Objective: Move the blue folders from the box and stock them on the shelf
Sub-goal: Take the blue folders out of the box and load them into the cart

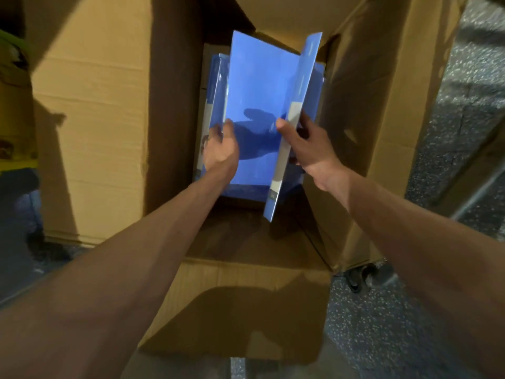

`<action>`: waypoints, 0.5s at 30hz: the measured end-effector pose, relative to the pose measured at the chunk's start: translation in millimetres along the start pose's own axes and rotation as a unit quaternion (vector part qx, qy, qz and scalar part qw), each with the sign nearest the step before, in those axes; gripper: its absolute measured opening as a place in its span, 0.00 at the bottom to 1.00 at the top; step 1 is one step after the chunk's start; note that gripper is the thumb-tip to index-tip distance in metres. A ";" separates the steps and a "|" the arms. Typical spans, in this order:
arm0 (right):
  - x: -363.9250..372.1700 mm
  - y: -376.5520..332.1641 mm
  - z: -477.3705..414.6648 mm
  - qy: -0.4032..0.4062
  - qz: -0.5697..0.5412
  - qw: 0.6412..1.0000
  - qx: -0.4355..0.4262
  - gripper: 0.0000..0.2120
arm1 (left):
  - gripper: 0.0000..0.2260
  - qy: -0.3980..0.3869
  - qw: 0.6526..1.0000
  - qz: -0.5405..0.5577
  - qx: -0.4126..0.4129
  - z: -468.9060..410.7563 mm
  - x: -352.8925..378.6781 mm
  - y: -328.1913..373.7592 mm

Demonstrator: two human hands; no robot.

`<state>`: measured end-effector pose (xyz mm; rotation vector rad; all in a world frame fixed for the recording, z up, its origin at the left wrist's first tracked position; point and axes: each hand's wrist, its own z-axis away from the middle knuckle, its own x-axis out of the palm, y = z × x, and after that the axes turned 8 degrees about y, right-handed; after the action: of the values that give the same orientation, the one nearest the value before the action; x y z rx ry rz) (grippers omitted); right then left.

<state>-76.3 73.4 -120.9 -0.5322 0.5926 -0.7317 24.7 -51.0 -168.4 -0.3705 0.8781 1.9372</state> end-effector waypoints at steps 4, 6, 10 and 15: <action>-3.5 -1.9 6.2 0.052 0.012 0.999 0.008 0.31 | 0.31 -0.083 0.993 0.085 -0.019 24.4 -10.1 4.1; -8.4 4.7 -1.7 0.073 0.034 0.997 -0.004 0.41 | 0.28 -0.146 0.980 0.132 -0.030 44.7 -11.5 10.8; -16.7 -24.5 12.1 0.104 0.088 0.991 0.002 0.36 | 0.30 -0.256 0.956 0.137 -0.038 81.5 -6.4 19.5; -20.4 -27.4 11.8 0.139 0.132 0.981 -0.009 0.20 | 0.35 -0.314 0.941 0.119 -0.048 81.9 -9.3 18.7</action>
<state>-93.1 74.1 -89.0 -0.3597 0.9130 -0.5507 21.6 -4.3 -98.0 0.3111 0.4175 2.1331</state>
